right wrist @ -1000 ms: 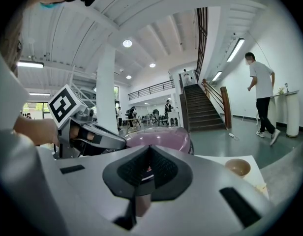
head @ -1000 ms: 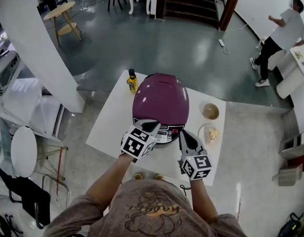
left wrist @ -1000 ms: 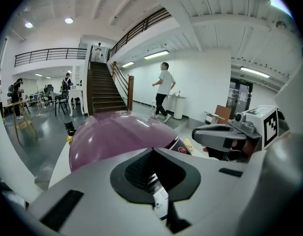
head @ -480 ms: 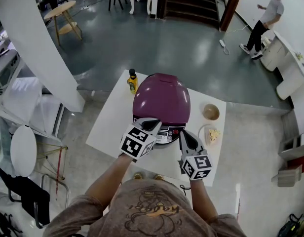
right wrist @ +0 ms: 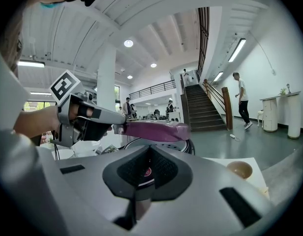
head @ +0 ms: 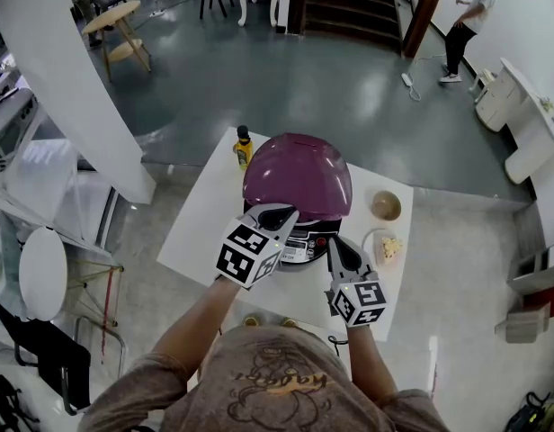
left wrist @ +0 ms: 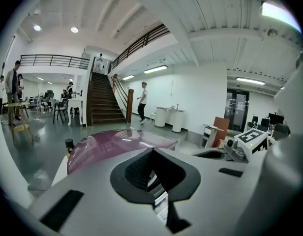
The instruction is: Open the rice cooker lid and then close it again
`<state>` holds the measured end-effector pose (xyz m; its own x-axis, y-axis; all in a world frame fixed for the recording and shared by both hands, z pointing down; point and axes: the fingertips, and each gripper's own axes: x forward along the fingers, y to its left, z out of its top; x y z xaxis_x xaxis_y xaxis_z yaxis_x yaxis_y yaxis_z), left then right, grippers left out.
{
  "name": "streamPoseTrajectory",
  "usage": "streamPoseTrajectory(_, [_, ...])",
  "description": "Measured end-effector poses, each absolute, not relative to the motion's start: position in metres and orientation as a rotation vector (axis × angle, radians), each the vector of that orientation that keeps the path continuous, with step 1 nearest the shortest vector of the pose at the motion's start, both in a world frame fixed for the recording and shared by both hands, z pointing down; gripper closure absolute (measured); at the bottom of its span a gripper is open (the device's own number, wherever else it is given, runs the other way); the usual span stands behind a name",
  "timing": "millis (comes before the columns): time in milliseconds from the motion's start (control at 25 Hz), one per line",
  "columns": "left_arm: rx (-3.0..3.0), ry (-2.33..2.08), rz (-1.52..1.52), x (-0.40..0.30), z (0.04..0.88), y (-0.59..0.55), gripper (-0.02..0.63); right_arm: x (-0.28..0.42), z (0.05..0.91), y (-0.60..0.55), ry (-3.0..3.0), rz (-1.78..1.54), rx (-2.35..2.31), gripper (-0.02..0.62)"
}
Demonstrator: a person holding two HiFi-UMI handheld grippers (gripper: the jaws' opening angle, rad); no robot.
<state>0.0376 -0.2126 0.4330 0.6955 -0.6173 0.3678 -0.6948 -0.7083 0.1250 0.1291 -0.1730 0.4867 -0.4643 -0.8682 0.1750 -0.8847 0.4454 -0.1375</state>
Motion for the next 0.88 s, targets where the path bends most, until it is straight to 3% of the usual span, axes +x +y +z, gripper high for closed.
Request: streamPoseTrajectory(880, [2.773, -1.1, 0.168, 0.05, 0.376, -0.236, 0.586, 0.137, 0.476, -0.193, -2.611, 0.285, 1.595, 0.594])
